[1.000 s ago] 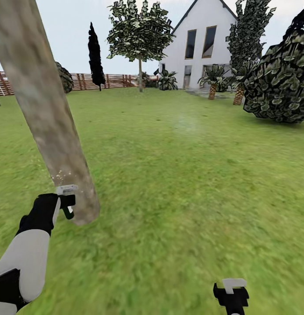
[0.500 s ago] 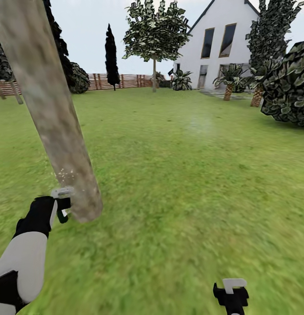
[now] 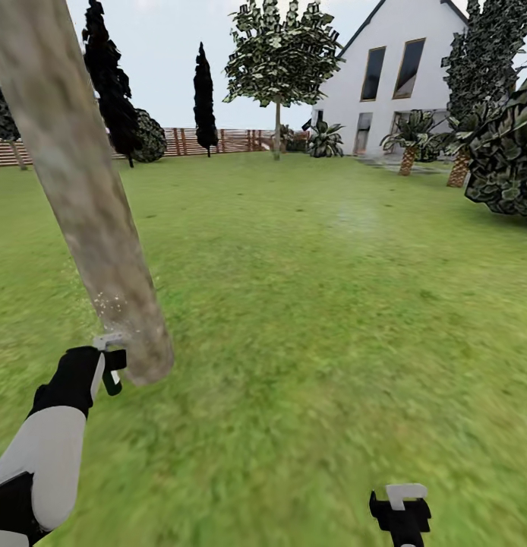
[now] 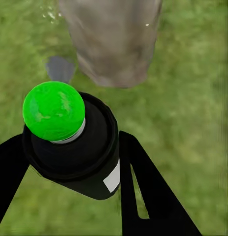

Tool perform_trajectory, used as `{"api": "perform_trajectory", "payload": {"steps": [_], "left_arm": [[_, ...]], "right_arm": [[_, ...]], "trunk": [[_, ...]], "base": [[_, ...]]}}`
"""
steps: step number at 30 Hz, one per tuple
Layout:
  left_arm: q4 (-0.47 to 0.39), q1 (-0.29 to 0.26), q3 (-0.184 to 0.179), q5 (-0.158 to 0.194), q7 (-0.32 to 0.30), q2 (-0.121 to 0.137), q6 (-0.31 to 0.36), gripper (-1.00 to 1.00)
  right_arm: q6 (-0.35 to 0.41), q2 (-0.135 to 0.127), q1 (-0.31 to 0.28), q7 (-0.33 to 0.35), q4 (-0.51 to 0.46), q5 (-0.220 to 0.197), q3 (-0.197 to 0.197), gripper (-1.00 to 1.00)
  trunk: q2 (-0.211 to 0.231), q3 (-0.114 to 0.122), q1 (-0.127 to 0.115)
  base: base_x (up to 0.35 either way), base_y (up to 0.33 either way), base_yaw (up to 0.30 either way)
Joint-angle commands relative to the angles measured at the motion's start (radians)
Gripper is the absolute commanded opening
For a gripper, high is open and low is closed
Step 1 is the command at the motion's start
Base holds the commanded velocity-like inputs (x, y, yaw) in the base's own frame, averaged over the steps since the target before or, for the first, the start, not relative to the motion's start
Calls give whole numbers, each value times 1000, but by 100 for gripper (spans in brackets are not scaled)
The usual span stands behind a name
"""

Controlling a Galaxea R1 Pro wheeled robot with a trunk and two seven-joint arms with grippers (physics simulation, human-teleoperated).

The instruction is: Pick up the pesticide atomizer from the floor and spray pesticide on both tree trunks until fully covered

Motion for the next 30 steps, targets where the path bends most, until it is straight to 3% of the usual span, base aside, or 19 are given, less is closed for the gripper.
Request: {"api": "perform_trajectory", "payload": {"steps": [1, 10, 14, 16, 30], "left_arm": [[-2, -1, 3, -9, -7, -1, 4, -100], [35, -1, 10, -15, -6, 2, 1, -100], [53, 7, 10, -15, -6, 5, -1, -100], [53, 12, 10, -15, -6, 12, -1, -100], [39, 13, 11, -14, -3, 6, 1, -100]], "right_arm": [[-3, 0, -1, -2, 0, 11, -8, 100], [-3, -1, -1, 11, 0, 10, -9, 100], [-8, -16, 24, 136, 1, 6, -9, 100], [-57, -23, 34, 168, 2, 7, -8, 100], [-67, -18, 35, 165, 2, 8, -8, 100]], "trunk": [[0, -1, 0], [0, -1, 0], [0, -3, 0], [0, -4, 0], [0, -4, 0]], "base": [[195, -224, 0], [224, -208, 172], [226, -206, 275], [178, -225, 233], [22, -269, 27]]}}
